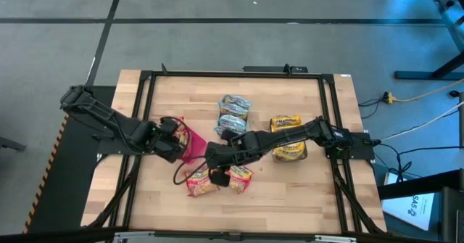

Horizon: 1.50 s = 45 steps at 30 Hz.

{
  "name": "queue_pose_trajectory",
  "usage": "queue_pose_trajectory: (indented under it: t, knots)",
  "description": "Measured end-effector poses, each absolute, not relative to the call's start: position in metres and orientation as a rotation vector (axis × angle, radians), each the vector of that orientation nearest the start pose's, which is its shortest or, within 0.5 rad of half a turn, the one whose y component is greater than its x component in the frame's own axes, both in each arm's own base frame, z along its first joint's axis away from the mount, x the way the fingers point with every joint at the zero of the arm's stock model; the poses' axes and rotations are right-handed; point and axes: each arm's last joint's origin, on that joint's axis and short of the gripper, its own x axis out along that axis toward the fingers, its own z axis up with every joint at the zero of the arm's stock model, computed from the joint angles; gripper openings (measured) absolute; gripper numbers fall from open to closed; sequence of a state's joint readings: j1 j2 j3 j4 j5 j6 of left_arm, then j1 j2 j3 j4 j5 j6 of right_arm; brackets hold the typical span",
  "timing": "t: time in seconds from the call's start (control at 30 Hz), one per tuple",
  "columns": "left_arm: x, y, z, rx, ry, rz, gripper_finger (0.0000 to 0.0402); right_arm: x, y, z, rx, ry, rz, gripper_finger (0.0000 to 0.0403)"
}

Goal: Sort Maruchan noodles
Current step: Adjust the red noodle pack in the red bin

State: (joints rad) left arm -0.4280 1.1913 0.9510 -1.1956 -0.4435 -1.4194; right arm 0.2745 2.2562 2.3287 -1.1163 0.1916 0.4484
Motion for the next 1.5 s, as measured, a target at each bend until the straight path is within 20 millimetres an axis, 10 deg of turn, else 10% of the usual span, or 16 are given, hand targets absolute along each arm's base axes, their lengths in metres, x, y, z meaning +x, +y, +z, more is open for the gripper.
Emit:
queue_pose_trajectory:
  t: [0.43, 1.1, 1.5]
  knots:
    - [0.184, -0.062, 0.229, -0.868, 0.961, 0.877, 0.0116, 0.459, 0.099, 0.299, 0.003, 1.073, -0.150, 0.0060]
    - [0.194, -0.060, 0.229, -0.850, 0.970, 0.753, 0.0004, 0.462, 0.082, 0.300, -0.067, 1.079, -0.122, 0.0060]
    - [0.211, -0.058, 0.236, -0.839, 0.884, 0.591, 0.0022, 0.463, 0.082, 0.300, -0.062, 1.077, -0.120, 0.0060]
